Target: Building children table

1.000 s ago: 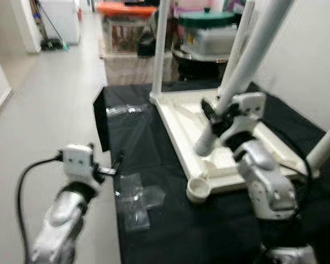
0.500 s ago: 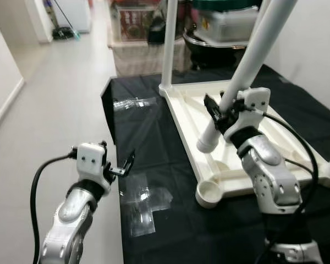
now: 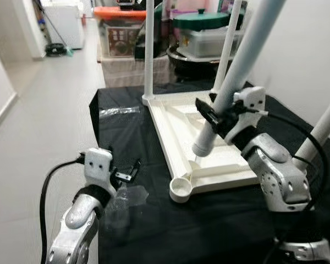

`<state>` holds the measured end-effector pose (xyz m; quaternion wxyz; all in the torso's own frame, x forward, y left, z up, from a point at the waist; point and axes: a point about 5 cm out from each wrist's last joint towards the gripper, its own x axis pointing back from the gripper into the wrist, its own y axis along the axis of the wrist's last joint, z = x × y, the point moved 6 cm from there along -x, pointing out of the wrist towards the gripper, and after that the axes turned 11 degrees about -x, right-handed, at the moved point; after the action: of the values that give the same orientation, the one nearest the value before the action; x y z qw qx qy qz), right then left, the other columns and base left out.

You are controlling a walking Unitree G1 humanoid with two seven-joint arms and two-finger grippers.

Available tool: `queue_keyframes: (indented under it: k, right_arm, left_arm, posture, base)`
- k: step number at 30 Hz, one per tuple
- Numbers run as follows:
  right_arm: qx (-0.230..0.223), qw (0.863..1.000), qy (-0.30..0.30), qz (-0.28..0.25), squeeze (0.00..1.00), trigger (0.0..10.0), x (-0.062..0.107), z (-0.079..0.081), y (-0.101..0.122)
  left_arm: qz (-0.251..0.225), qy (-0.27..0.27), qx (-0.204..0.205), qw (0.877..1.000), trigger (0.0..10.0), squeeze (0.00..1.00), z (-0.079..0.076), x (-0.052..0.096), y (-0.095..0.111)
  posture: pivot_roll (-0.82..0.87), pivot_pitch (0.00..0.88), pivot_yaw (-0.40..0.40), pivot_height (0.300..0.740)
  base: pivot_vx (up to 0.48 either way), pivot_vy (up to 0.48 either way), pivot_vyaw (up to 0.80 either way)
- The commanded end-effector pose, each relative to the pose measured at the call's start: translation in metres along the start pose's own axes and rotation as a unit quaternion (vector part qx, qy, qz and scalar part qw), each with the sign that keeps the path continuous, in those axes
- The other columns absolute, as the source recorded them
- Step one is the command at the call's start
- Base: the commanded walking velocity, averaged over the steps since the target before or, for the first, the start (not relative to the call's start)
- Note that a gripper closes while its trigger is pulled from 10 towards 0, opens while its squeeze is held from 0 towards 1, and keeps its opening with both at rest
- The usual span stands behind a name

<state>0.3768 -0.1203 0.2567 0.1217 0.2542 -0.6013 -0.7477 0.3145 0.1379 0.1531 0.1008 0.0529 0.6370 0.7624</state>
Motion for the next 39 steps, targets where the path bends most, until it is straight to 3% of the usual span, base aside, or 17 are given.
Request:
queue_keyframes:
  k: [1, 8, 11, 13, 19, 21, 23, 27, 35, 39]
  right_arm:
    - [-0.01, 0.999, 0.032, 0.017, 0.0, 10.0, -0.002, 0.013, -0.007]
    - [-0.014, 0.989, 0.126, 0.073, 0.0, 10.0, 0.003, 0.034, -0.024]
    - [-0.014, 0.989, 0.126, 0.073, 0.0, 10.0, 0.003, 0.034, -0.024]
    - [0.0, 0.982, 0.166, 0.094, 0.0, 10.0, 0.006, 0.04, -0.031]
    - [-0.008, 0.972, 0.204, 0.114, 0.0, 10.0, 0.011, 0.042, -0.037]
    - [-0.037, 0.965, 0.232, 0.12, 0.0, 10.0, 0.018, 0.042, -0.037]
    - [-0.037, 0.965, 0.232, 0.12, 0.0, 10.0, 0.018, 0.042, -0.037]
    - [-0.051, 0.95, 0.273, 0.14, 0.0, 10.0, 0.039, 0.045, -0.047]
    - [-0.041, 0.942, 0.292, 0.158, 0.0, 10.0, 0.051, 0.052, -0.065]
    - [-0.043, 0.948, 0.277, 0.153, 0.0, 10.0, 0.044, 0.048, -0.069]
  left_arm:
    - [0.005, 0.004, 0.0, 1.0, 10.0, 0.0, 0.003, 0.002, -0.004]
    - [0.019, 0.003, -0.001, 1.0, 10.0, 0.0, 0.003, 0.005, -0.012]
    - [0.019, 0.003, -0.001, 1.0, 10.0, 0.0, 0.003, 0.005, -0.012]
    - [0.031, -0.018, -0.003, 0.999, 10.0, 0.0, -0.002, 0.011, -0.019]
    - [0.047, -0.042, -0.005, 0.998, 10.0, 0.0, -0.008, 0.022, -0.028]
    - [0.056, -0.043, 0.002, 0.997, 10.0, 0.0, -0.007, 0.028, -0.032]
    - [0.056, -0.043, 0.002, 0.997, 10.0, 0.0, -0.007, 0.028, -0.032]
    - [0.062, -0.037, 0.011, 0.997, 10.0, 0.0, -0.005, 0.031, -0.035]
    - [0.063, -0.032, 0.012, 0.997, 10.0, 0.0, 0.004, 0.033, -0.035]
    - [0.061, -0.031, 0.008, 0.998, 10.0, 0.0, 0.007, 0.033, -0.033]
  posture:
    - [0.09, 0.0, -0.07, 0.74]
    - [0.09, 0.0, -0.066, 0.74]
    - [0.09, 0.0, -0.066, 0.74]
    - [0.1, 0.0, -0.071, 0.74]
    - [0.12, 0.0, -0.081, 0.74]
    - [0.12, 0.0, -0.085, 0.74]
    - [0.12, 0.0, -0.085, 0.74]
    - [0.12, 0.0, -0.085, 0.74]
    - [0.12, 0.0, -0.076, 0.74]
    - [0.13, 0.0, -0.076, 0.74]
  base:
    - [0.0, 0.0, 0.0]
    - [0.0, 0.0, 0.0]
    - [0.0, 0.0, 0.0]
    - [0.0, 0.0, 0.0]
    - [0.0, 0.0, 0.0]
    - [0.0, 0.0, 0.0]
    - [0.0, 0.0, 0.0]
    - [0.0, 0.0, 0.0]
    - [0.0, 0.0, 0.0]
    - [0.0, 0.0, 0.0]
